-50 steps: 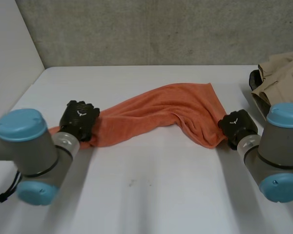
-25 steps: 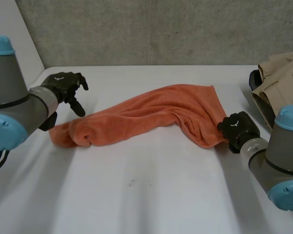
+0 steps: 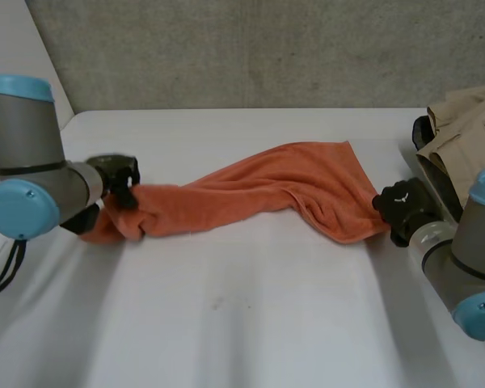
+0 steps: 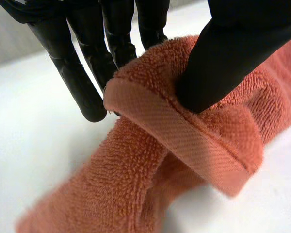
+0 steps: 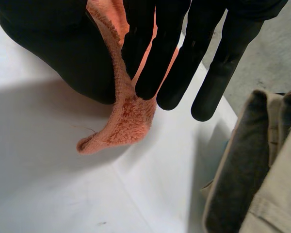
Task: Fold the laundry.
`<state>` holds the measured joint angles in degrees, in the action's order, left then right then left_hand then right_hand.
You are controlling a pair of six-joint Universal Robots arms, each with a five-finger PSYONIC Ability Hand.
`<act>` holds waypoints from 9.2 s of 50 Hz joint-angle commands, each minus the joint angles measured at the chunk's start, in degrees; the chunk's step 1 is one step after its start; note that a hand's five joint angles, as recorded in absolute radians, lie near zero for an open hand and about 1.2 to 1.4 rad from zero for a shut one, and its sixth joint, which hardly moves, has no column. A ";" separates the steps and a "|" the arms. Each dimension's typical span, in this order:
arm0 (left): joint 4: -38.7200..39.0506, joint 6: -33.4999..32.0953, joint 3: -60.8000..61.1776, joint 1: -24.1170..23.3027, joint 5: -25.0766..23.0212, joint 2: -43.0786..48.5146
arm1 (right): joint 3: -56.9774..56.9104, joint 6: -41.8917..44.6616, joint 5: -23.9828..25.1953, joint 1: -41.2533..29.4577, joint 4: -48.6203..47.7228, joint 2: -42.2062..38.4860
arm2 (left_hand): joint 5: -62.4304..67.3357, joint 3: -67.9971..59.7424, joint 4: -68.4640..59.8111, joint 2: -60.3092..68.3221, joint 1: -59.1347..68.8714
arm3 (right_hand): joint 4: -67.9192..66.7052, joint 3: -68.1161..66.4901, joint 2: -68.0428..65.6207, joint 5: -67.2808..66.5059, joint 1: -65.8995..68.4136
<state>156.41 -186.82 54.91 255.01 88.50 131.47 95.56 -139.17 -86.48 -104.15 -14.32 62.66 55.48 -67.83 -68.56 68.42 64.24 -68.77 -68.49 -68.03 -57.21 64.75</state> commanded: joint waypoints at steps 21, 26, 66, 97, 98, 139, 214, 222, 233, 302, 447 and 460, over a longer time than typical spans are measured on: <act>5.04 -4.33 21.27 -0.74 0.27 -32.87 | -25.35 9.97 1.14 5.36 40.15 21.02 | 14.52 -12.17 -11.44 11.58 15.76 | -11.23 -11.51 -11.97 -12.79 15.25; 6.27 -8.91 24.80 -1.00 0.62 -24.35 | -23.05 10.41 0.44 4.66 39.89 10.85 | 14.52 -12.17 -11.44 11.58 15.76 | -11.23 -11.51 -11.97 -12.79 15.25; 45.83 -7.59 29.19 -5.05 0.98 -8.43 | -5.04 -4.27 -2.29 -3.08 -3.44 1.86 | 12.05 -9.69 -8.97 9.10 13.29 | -11.23 -11.51 -11.97 -12.79 15.25; 25.70 -5.75 35.00 -3.55 0.71 -22.93 | 2.52 -3.91 -0.62 -2.64 -2.12 1.06 | -37.77 40.12 40.85 -40.72 -36.53 | -11.23 -11.51 -11.97 -12.79 15.25; 25.53 -5.92 33.87 -3.47 0.80 -21.01 | 2.52 -3.91 -0.62 -2.64 -2.12 1.06 | -37.77 40.12 40.85 -40.72 -36.53 | -11.23 -11.51 -11.97 -12.79 15.25; 11.64 -23.05 29.89 -3.02 4.75 -47.63 | -27.72 14.88 -1.33 4.48 45.07 23.92 | 14.52 -12.17 -11.44 11.58 15.76 | -11.23 -11.51 -11.97 -12.79 15.25; 30.91 -33.33 60.47 1.80 1.50 -36.09 | -2.08 10.74 0.17 5.87 28.24 9.65 | 14.52 -12.17 -11.44 11.58 15.76 | -11.23 -11.51 -11.97 -12.79 15.25; 14.02 -44.94 70.06 6.37 -1.83 -49.55 | 9.02 28.06 0.70 13.61 40.08 19.78 | 14.52 -12.17 -11.44 11.58 15.76 | -11.23 -11.51 -11.97 -12.79 15.25; 27.09 -39.68 57.78 5.07 -6.76 -38.59 | 1.75 20.18 0.61 12.93 20.15 8.21 | 14.52 -12.17 -11.44 11.58 15.76 | -11.23 -11.51 -11.97 -12.79 15.25; 51.01 -21.21 46.51 -9.00 9.68 -21.87 | 5.86 2.33 10.02 13.97 2.99 3.35 | -53.58 55.94 56.66 -56.53 -52.34 | 42.20 41.92 41.46 40.64 -38.18; 45.39 -18.93 34.29 -24.65 21.54 -15.72 | 6.91 8.89 -7.99 -10.38 -1.78 2.29 | -45.00 47.35 48.07 -47.94 -43.75 | -11.23 -11.51 -11.97 -12.79 15.25; 43.81 -19.63 39.30 -25.96 6.97 -15.63 | 7.88 12.79 -11.96 -10.02 -1.94 3.09 | -45.00 47.36 48.08 -47.95 -43.76 | -11.23 -11.51 -11.97 -12.79 15.25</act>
<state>201.56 -205.96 92.10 229.99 105.19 115.00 103.07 -125.85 -98.40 -114.07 -15.93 65.87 8.45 -19.52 -18.93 19.34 20.24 -68.54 -68.27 -68.01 -55.66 64.19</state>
